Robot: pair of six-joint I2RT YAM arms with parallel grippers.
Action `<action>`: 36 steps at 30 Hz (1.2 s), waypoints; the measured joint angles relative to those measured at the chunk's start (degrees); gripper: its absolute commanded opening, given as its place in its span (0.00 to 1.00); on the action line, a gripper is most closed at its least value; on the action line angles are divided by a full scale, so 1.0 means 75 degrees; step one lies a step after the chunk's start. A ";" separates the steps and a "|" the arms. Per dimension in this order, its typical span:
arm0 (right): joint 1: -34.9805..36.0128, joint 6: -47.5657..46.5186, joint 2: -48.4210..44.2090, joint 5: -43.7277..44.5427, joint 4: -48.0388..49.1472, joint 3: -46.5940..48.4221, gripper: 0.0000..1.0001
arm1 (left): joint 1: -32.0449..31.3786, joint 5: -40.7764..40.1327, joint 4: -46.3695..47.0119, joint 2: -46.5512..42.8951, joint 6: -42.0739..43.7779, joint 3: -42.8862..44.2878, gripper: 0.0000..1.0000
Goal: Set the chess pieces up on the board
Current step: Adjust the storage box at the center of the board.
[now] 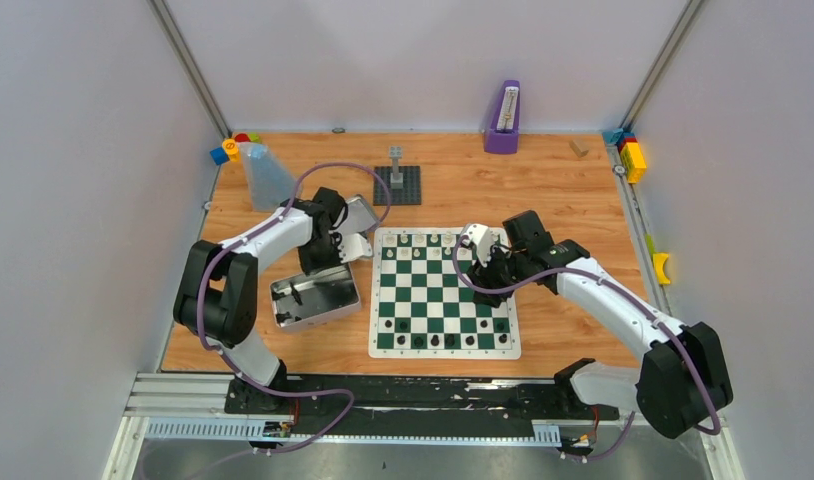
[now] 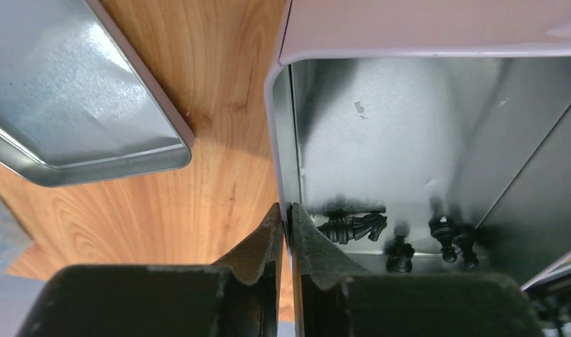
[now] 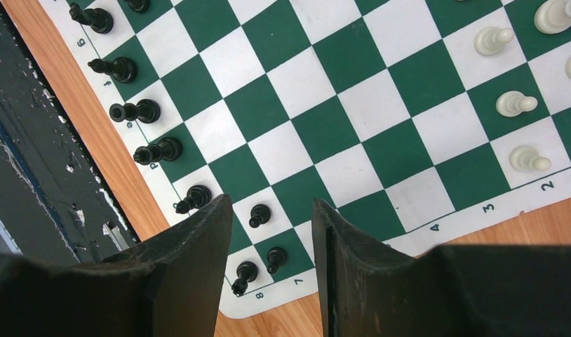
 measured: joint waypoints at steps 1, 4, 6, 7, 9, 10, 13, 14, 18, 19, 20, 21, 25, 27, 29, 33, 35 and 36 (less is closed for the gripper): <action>0.0000 0.0000 0.0009 0.0000 0.0000 0.0000 0.47 | 0.0000 -0.0064 0.0015 0.0000 0.0259 -0.0035 0.14; 0.0000 0.0000 0.0105 0.0006 0.0000 0.0000 0.47 | -0.0015 -0.0248 0.0073 -0.0012 0.0909 -0.0134 0.14; 0.0000 0.0000 0.0166 0.0012 0.0000 0.0000 0.47 | -0.0058 -0.0364 0.0160 -0.0020 0.1335 -0.0172 0.16; 0.0000 0.0000 0.0178 0.0015 0.0000 0.0000 0.47 | -0.0090 -0.0417 0.0187 -0.0020 0.1495 -0.0178 0.19; 0.0000 0.0000 0.0187 0.0015 0.0000 0.0000 0.47 | -0.0172 -0.0493 0.0256 -0.0020 0.1789 -0.0178 0.29; 0.0000 0.0000 0.0189 0.0017 0.0000 0.0000 0.47 | -0.0207 -0.0504 0.0291 -0.0020 0.1912 -0.0178 0.33; 0.0000 0.0000 0.0221 0.0038 0.0000 0.0000 0.47 | -0.0291 -0.0475 0.0391 -0.0020 0.2031 -0.0154 0.45; 0.0000 0.0000 0.0236 0.0044 0.0000 0.0000 0.47 | -0.0312 -0.0449 0.0414 -0.0020 0.2028 -0.0122 0.47; 0.0000 0.0003 0.0251 0.0061 0.0000 0.0000 0.47 | -0.0251 -0.0335 0.0606 -0.0184 0.1696 -0.0070 0.61; 0.0000 0.0000 0.0251 0.0061 0.0000 0.0000 0.47 | -0.0204 -0.0283 0.0644 -0.0291 0.1559 -0.0070 0.64; 0.0000 0.0000 0.0251 0.0061 0.0000 0.0000 0.47 | -0.0134 -0.0224 0.0691 -0.0466 0.1343 -0.0070 0.68; 0.0000 0.0000 0.0251 0.0061 0.0000 0.0000 0.47 | -0.0038 -0.0172 0.0734 -0.0682 0.1145 -0.0070 0.70; 0.0000 0.0000 0.0248 0.0061 0.0000 0.0000 0.47 | 0.0428 0.0163 0.0752 -0.1649 0.0152 -0.0073 0.77; 0.0000 0.0000 0.0248 0.0061 0.0000 0.0000 0.47 | 0.0586 0.0274 0.0685 -0.2159 -0.0370 -0.0096 0.78; 0.0000 0.0000 0.0248 0.0058 0.0000 0.0000 0.47 | 0.0662 0.0373 0.0551 -0.2617 -0.0880 -0.0251 0.78; 0.0000 0.0000 0.0248 0.0055 0.0000 0.0000 0.47 | 0.0667 0.0516 0.0067 -0.2952 -0.1655 -0.0699 0.78; 0.0000 0.0000 0.0248 0.0055 0.0000 0.0000 0.47 | 0.0688 0.0527 -0.0064 -0.2929 -0.1868 -0.0845 0.78; 0.0000 0.0000 0.0248 0.0055 0.0000 0.0000 0.47 | 0.0702 0.0519 -0.0157 -0.2900 -0.1999 -0.0930 0.78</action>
